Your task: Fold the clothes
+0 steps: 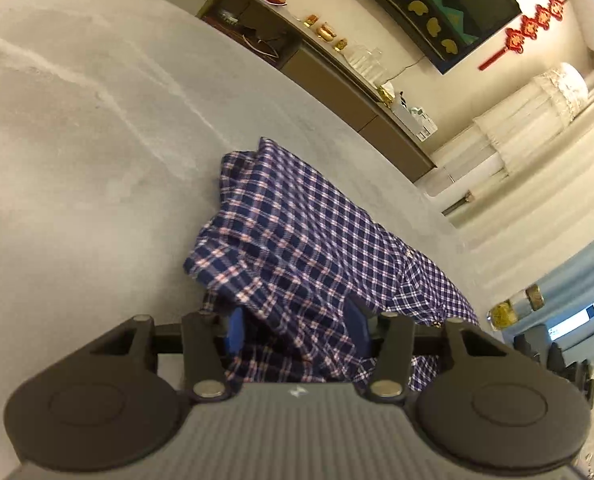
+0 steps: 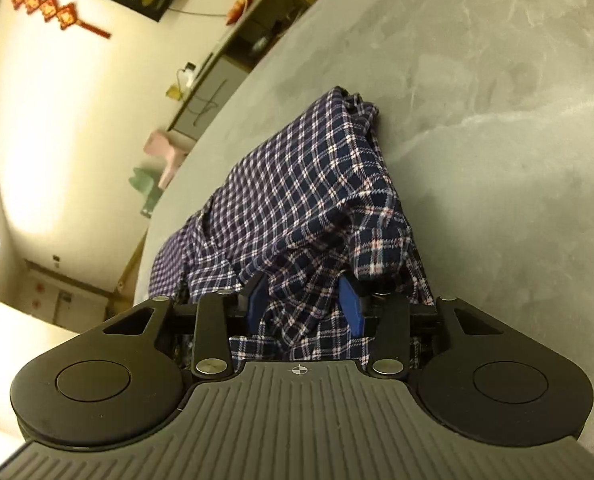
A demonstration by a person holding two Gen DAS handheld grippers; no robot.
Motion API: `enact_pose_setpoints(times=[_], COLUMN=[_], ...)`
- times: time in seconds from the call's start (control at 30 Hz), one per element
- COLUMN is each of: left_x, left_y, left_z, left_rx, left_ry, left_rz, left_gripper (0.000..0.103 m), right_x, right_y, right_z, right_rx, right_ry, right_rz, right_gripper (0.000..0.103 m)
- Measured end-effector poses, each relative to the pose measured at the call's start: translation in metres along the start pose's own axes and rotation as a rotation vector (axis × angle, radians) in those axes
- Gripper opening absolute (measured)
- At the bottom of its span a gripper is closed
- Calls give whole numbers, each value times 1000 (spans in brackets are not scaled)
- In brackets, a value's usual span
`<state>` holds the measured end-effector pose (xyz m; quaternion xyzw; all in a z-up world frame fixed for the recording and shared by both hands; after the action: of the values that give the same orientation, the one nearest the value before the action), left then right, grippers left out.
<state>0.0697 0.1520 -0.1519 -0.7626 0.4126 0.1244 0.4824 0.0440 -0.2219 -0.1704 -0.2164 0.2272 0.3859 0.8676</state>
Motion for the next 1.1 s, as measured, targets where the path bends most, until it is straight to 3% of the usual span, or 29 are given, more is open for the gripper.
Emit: enact_pose_setpoints(times=[0.07,0.13,0.3,0.4,0.5,0.63,0.67,0.7,0.77,0.87,0.97,1.0,1.03,1.07,1.1], left_x=[1,-4,-38,-38,-27,-49,-58,-66,-80,-63,-29,-24,-20,-20,-21], left_y=[-1,-3,-4,14,23,11,7,8,10,32,50,50,50,48,45], left_z=[-8,-13,-27,-24,-15,-9,-7,-12,-23,-55,-51,-43,-34,-30,-27], left_rx=[40,76,76,73,92,141,158,181,227,358,409,382,350,316,282], left_ry=[9,14,153,161,88,-78,-136,-129,-101,30,-57,-80,-103,-100,-94], left_rz=[-2,-24,-83,-25,32,-79,-120,-147,-199,-91,62,75,84,80,75], left_gripper=[19,8,2,2,2,16,16,16,16,19,18,7,2,4,5], right_x=[-3,-7,-31,-45,-34,-34,-34,-31,-26,-14,-3,2,7,12,15], right_y=[1,0,6,13,18,26,28,33,44,65,83,85,86,88,87], right_z=[-1,-3,6,1,-13,3,7,11,21,38,57,58,59,61,58], right_rx=[-17,-17,-47,-38,-6,-77,-95,-127,-192,-378,-553,-594,-634,-674,-681], right_ry=[14,7,-45,-56,-4,-26,-32,-33,-34,36,101,145,191,237,266], right_rz=[-16,-27,-60,-80,-37,-17,-12,-1,23,16,-26,-49,-73,-97,-111], right_gripper=[4,0,0,0,0,3,9,12,32,36,44,43,40,23,17])
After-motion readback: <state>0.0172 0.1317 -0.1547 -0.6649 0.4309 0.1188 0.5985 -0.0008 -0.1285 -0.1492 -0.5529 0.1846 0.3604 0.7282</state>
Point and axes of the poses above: each gripper's, at about its wrist camera, not at the fingertips, and x roughly the way its jaws point, z to its left, y to its underside, the point moved 7 cm from there along x, roughly the way its jaws point, and after that the axes turned 12 degrees about x, right-handed, at the moved point
